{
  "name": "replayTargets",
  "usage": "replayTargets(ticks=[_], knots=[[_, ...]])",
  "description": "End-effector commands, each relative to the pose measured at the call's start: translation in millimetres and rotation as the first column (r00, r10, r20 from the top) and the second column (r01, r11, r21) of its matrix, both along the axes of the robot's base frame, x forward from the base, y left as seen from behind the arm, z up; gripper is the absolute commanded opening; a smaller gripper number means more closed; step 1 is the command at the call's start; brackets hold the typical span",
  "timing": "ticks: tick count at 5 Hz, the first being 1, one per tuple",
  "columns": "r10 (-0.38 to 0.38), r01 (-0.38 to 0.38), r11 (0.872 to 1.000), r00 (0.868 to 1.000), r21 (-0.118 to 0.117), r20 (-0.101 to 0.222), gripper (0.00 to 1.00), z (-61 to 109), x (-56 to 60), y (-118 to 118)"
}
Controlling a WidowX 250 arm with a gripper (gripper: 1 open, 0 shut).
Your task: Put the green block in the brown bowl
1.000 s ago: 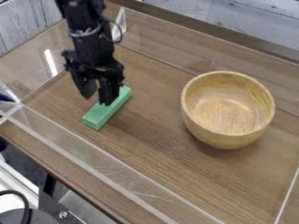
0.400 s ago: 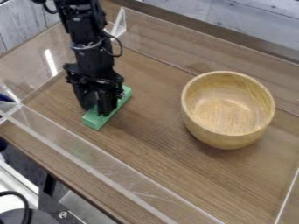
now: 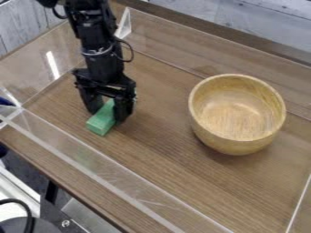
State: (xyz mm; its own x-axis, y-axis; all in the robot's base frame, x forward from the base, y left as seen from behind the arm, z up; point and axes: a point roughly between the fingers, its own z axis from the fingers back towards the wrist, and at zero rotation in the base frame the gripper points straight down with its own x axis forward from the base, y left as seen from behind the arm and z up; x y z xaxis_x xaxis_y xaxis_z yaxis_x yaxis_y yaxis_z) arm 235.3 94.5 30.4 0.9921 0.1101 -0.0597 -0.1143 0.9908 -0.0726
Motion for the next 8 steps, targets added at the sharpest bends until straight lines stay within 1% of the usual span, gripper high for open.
replayTargets(ticks=[1, 2, 3, 4, 5, 7, 8], knots=[[0.011, -0.014, 1.000, 0.995, 0.024, 0.103, 1.00, 32.9, 10.0, 0.0], [0.026, -0.030, 0.999, 0.990, 0.025, 0.142, 1.00, 38.7, 6.6, -2.2], [0.020, -0.026, 0.998, 0.995, 0.058, 0.101, 1.00, 37.1, 13.5, -5.2], [0.018, -0.023, 0.996, 0.998, 0.086, 0.062, 1.00, 34.6, 18.9, -5.4], [0.016, -0.019, 0.994, 0.999, 0.104, 0.031, 1.00, 32.7, 24.5, -6.0], [0.051, -0.051, 0.987, 0.999, 0.152, 0.003, 1.00, 17.5, 6.6, 18.9], [0.017, -0.018, 0.992, 1.000, 0.124, 0.004, 1.00, 13.1, 3.3, 25.9]])
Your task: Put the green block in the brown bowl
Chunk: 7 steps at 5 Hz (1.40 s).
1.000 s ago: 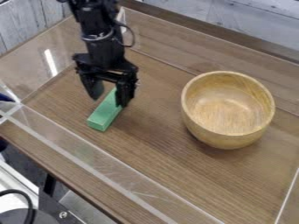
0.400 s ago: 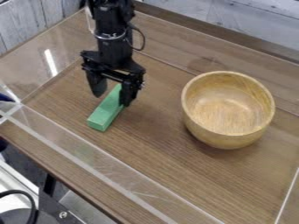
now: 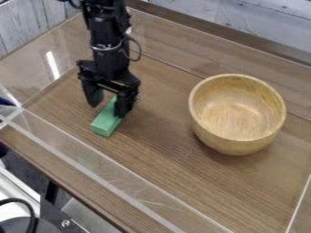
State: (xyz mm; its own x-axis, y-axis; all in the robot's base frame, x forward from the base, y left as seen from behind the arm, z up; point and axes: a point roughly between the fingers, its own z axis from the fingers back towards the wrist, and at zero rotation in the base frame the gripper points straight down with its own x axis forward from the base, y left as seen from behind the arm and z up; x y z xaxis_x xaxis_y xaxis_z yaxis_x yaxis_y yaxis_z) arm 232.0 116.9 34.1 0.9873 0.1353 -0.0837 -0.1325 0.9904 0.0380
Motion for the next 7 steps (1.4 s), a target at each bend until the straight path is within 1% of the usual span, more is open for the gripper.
replayTargets(ticks=[1, 2, 3, 4, 6, 7], knots=[[-0.029, 0.029, 0.999, 0.999, -0.017, 0.040, 1.00, 7.2, 4.0, 8.1], [-0.053, 0.053, 0.999, 0.998, 0.002, 0.041, 0.00, 2.2, 10.4, 8.1], [-0.063, 0.063, 0.998, 0.998, 0.004, 0.031, 0.00, 4.1, 10.8, 6.0], [-0.074, 0.074, 0.997, 0.997, 0.002, 0.024, 0.00, 13.1, 12.6, 2.6], [-0.084, 0.084, 0.996, 0.996, 0.007, 0.034, 0.00, 28.1, 10.0, 10.1], [-0.110, 0.109, 0.994, 0.993, 0.015, 0.048, 0.00, 40.2, 32.5, -2.4]])
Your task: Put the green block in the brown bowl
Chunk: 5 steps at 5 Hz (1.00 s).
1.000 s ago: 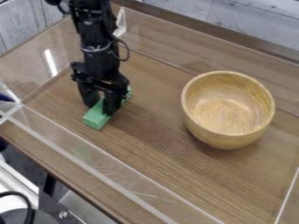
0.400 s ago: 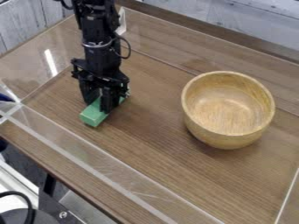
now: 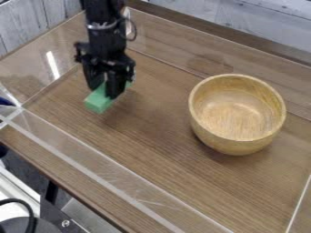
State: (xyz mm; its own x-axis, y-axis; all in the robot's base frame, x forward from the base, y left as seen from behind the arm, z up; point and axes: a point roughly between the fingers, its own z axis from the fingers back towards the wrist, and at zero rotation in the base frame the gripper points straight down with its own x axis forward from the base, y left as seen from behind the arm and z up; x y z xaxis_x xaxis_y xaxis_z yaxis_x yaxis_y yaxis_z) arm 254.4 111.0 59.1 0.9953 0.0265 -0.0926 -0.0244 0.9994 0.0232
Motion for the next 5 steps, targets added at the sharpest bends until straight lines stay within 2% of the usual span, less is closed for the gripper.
replayTargets(ticks=[1, 2, 3, 4, 5], knots=[[-0.055, 0.054, 0.998, 0.996, 0.022, 0.075, 0.00, 27.6, 42.6, -18.7], [-0.083, 0.085, 0.996, 0.990, -0.018, 0.111, 0.00, 32.2, 59.5, -65.0], [0.006, -0.002, 0.999, 0.992, -0.038, 0.127, 0.00, 21.0, 47.9, -65.6], [0.048, -0.040, 0.998, 0.988, -0.057, 0.146, 0.00, 17.2, 50.8, -72.9], [0.078, -0.071, 0.996, 0.982, -0.047, 0.174, 0.00, 10.1, 58.3, -68.9]])
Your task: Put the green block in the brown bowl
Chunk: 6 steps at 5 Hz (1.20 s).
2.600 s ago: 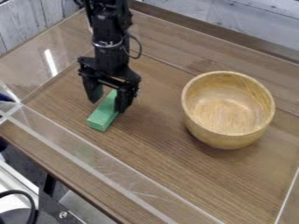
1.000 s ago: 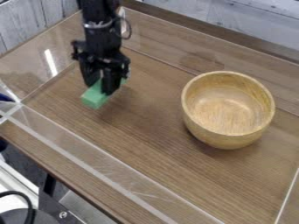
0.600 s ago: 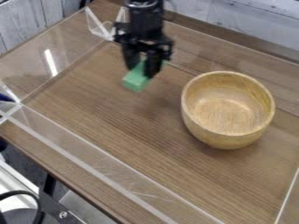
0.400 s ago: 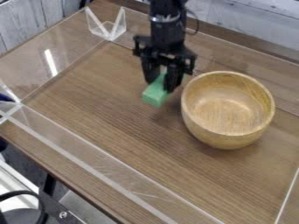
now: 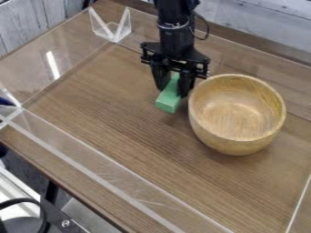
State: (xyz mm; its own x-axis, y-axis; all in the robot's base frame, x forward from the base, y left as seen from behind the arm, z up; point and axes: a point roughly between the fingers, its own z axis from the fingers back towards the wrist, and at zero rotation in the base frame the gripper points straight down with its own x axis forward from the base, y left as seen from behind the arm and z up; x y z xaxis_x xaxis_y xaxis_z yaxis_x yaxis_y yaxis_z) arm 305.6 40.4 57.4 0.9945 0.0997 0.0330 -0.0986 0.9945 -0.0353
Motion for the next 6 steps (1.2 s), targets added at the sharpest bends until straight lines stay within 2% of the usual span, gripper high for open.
replayTargets(ticks=[1, 3, 5, 6], knots=[[0.022, -0.024, 1.000, 0.997, 0.018, 0.075, 0.00, 8.5, 10.7, 3.1], [0.029, -0.033, 0.998, 0.997, 0.053, 0.070, 0.00, 11.6, 21.7, 4.7], [-0.008, 0.004, 0.998, 0.997, 0.060, 0.070, 0.00, 31.9, 15.6, 5.4], [0.009, -0.012, 0.998, 0.998, 0.056, 0.065, 0.00, 32.9, 18.8, 11.3]])
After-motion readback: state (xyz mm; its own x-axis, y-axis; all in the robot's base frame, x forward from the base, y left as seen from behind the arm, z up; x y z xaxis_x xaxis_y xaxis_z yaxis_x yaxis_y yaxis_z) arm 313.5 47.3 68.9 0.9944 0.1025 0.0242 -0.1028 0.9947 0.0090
